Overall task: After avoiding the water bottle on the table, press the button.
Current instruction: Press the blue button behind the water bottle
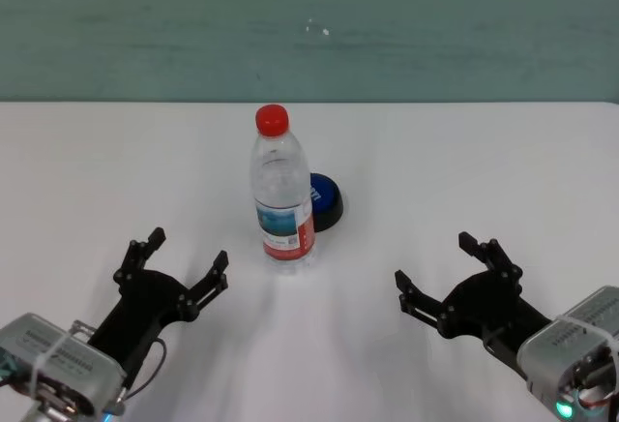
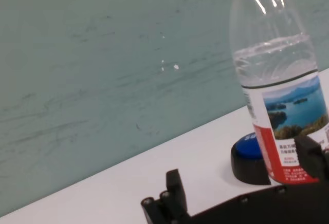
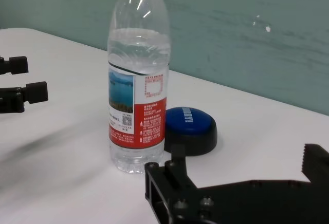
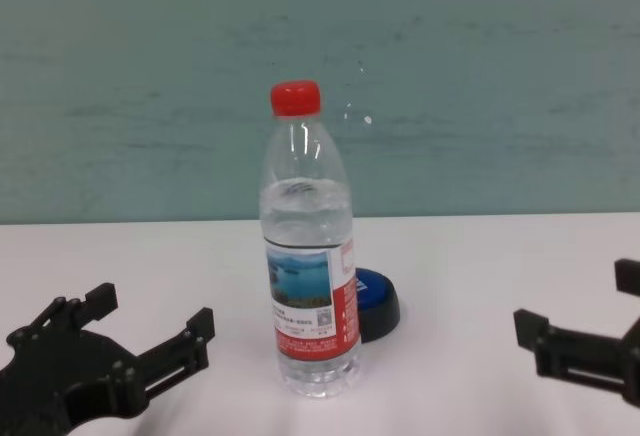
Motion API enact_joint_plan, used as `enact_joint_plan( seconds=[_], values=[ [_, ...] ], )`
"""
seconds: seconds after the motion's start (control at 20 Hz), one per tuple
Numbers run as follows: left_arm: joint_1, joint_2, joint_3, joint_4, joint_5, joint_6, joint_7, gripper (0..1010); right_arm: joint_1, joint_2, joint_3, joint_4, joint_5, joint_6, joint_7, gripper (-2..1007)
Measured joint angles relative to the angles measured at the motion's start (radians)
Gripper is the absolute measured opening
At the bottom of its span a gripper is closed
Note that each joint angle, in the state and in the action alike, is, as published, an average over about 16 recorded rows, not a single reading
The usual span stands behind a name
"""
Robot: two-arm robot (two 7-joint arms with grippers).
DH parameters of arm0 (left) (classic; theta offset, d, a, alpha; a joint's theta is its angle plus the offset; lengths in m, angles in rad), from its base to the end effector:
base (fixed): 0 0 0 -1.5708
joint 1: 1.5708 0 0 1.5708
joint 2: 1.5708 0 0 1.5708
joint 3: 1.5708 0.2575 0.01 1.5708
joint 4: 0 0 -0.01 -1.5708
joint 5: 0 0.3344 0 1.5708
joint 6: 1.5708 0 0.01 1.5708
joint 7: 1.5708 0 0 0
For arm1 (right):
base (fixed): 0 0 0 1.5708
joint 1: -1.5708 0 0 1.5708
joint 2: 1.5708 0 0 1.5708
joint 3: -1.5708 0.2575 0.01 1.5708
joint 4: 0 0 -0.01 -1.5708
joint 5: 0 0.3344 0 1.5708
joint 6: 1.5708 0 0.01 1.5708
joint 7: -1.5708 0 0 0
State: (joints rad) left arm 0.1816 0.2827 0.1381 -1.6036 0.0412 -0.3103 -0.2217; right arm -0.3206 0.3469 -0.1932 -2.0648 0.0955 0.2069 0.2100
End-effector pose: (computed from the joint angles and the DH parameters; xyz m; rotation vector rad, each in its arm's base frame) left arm 0.2984 0.0237 -0.3158 0.1337 -0.3001 1.1220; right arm 0.2592 0.0221 -0.2120 -0.1998 -0.0510 -1.0547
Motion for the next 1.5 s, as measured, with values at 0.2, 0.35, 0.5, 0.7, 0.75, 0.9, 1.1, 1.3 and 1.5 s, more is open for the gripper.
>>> enact_joint_plan(
  seconds=[0.2,0.35,0.5,0.7,0.75,0.9,1.1,1.3,1.5],
  values=[
    [0.0,0.0,0.0,0.0,0.0,0.0,0.0,1000,0.018,0.002,0.008,0.004,-0.001,0.006,0.018,1004],
    [0.0,0.0,0.0,0.0,0.0,0.0,0.0,1000,0.032,0.003,0.013,0.013,0.004,0.006,0.03,1004],
    [0.0,0.0,0.0,0.0,0.0,0.0,0.0,1000,0.047,0.004,0.017,0.025,0.012,0.003,0.04,1004],
    [0.0,0.0,0.0,0.0,0.0,0.0,0.0,1000,0.064,0.004,0.022,0.044,0.026,-0.008,0.047,1004],
    [0.0,0.0,0.0,0.0,0.0,0.0,0.0,1000,0.067,0.004,0.023,0.048,0.029,-0.011,0.048,1004],
    [0.0,0.0,0.0,0.0,0.0,0.0,0.0,1000,0.074,0.004,0.024,0.058,0.035,-0.018,0.048,1004],
    [0.0,0.0,0.0,0.0,0.0,0.0,0.0,1000,0.08,0.004,0.025,0.066,0.039,-0.023,0.047,1004],
    [0.0,0.0,0.0,0.0,0.0,0.0,0.0,1000,0.081,0.003,0.025,0.069,0.041,-0.025,0.045,1004],
    [0.0,0.0,0.0,0.0,0.0,0.0,0.0,1000,0.081,0.003,0.024,0.068,0.04,-0.025,0.045,1004]
  ],
)
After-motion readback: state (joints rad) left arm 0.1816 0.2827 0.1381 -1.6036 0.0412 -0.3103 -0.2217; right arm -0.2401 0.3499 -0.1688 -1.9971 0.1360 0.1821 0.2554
